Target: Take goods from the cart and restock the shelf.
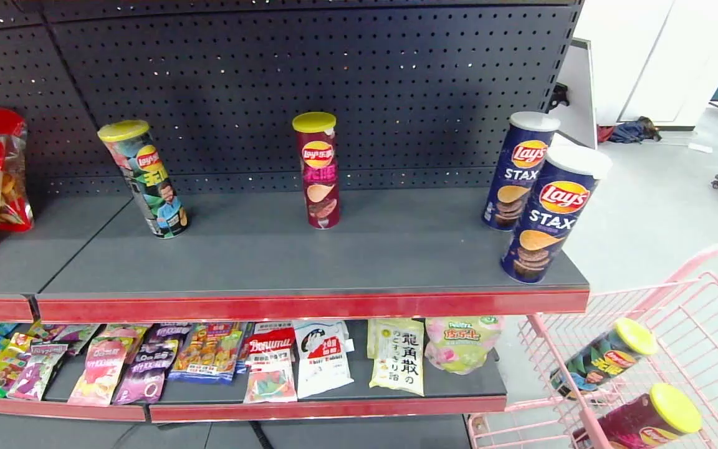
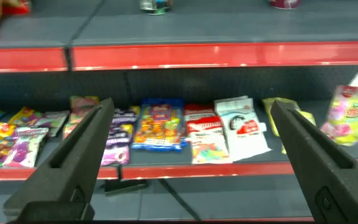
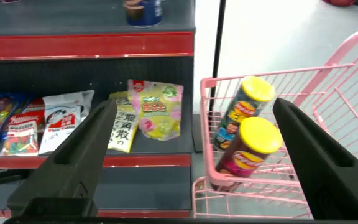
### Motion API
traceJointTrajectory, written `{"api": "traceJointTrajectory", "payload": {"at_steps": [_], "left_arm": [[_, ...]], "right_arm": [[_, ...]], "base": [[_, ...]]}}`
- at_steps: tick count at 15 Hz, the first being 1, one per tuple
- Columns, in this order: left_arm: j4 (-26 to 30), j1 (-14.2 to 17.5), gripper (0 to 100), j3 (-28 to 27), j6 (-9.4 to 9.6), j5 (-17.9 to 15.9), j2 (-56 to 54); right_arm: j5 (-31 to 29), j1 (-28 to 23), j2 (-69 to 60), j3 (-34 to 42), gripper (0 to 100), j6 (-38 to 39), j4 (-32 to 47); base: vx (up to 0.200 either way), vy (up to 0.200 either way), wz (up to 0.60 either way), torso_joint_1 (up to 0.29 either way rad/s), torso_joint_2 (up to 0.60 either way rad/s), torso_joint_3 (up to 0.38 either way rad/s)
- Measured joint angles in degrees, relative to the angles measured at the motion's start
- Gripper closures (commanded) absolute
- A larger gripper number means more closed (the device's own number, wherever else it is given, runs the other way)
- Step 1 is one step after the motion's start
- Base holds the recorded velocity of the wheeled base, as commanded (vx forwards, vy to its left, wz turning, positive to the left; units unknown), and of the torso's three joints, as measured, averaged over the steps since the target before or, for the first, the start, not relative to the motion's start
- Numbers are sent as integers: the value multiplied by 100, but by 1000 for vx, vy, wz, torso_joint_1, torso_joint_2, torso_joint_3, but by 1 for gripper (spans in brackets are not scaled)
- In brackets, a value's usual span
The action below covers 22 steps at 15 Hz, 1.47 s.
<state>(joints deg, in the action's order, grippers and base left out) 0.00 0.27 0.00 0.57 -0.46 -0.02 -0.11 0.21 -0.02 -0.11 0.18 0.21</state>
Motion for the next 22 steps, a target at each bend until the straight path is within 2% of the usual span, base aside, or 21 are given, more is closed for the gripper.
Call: {"api": "traceJointTrajectory", "payload": {"at_steps": [1, 12, 17, 22], "left_arm": [[-2, 2, 0, 0, -2, 0, 0], [0, -2, 0, 0, -4, 2, 0], [-2, 2, 0, 0, 2, 2, 0], [0, -2, 0, 0, 5, 2, 0]], "right_arm": [[0, 0, 0, 1, 0, 0, 0], [1, -5, 0, 9, 0, 4, 0], [4, -2, 0, 6, 0, 2, 0], [-5, -10, 0, 1, 0, 17, -5]], "base": [[0, 0, 0, 0, 0, 0], [0, 0, -600, 0, 4, 3], [0, 0, 0, 0, 0, 0], [0, 0, 0, -126, 320, 187]]}}
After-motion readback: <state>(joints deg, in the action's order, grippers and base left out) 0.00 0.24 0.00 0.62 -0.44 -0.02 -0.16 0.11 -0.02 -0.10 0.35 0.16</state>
